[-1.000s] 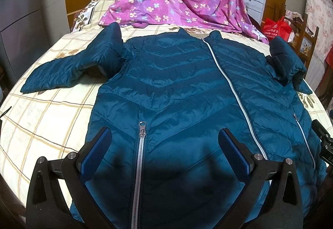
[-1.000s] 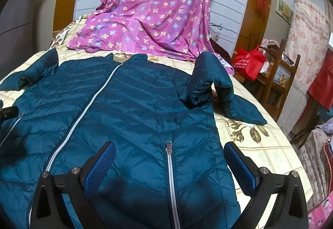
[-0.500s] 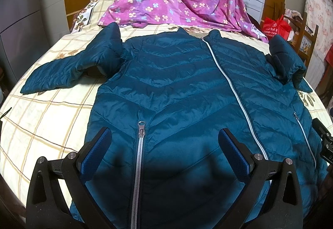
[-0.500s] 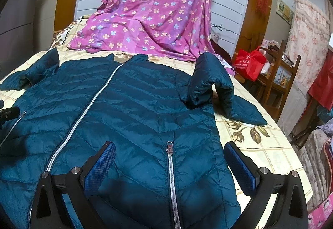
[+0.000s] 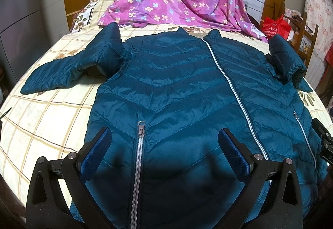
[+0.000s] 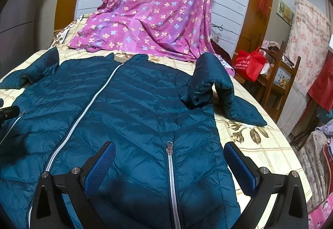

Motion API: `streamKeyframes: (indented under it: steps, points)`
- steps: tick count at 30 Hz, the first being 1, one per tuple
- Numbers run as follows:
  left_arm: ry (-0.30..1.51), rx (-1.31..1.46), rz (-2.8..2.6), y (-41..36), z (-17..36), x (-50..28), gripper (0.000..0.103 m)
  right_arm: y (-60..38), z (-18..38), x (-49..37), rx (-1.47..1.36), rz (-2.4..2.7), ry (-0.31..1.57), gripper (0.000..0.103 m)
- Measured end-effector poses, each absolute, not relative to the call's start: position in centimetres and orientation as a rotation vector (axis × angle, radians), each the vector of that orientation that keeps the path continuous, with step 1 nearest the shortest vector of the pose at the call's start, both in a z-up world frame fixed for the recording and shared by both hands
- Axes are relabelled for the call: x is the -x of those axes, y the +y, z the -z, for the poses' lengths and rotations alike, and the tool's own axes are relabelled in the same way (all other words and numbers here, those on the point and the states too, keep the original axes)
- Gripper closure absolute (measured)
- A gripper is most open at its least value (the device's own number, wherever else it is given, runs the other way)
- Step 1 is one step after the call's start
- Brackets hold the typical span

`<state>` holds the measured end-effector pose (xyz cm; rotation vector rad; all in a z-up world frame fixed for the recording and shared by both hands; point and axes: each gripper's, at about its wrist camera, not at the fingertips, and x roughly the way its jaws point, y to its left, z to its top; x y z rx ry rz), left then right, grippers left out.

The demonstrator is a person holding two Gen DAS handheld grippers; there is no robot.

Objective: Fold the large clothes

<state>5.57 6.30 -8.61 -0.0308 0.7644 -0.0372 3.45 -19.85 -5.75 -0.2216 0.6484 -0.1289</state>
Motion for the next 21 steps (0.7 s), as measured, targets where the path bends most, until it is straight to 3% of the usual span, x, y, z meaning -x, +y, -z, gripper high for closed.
streamKeyframes:
  steps: [6,21]
  points:
    - [0.765,0.029,0.038,6.3,8.6,-5.5,0.001,-20.9,7.4,-4.5,0.054,-0.008,0.77,0.0]
    - [0.769,0.031,0.038,6.2,8.7,-5.5,0.001,-21.0,7.5,-4.4,0.079,0.037,0.761,0.0]
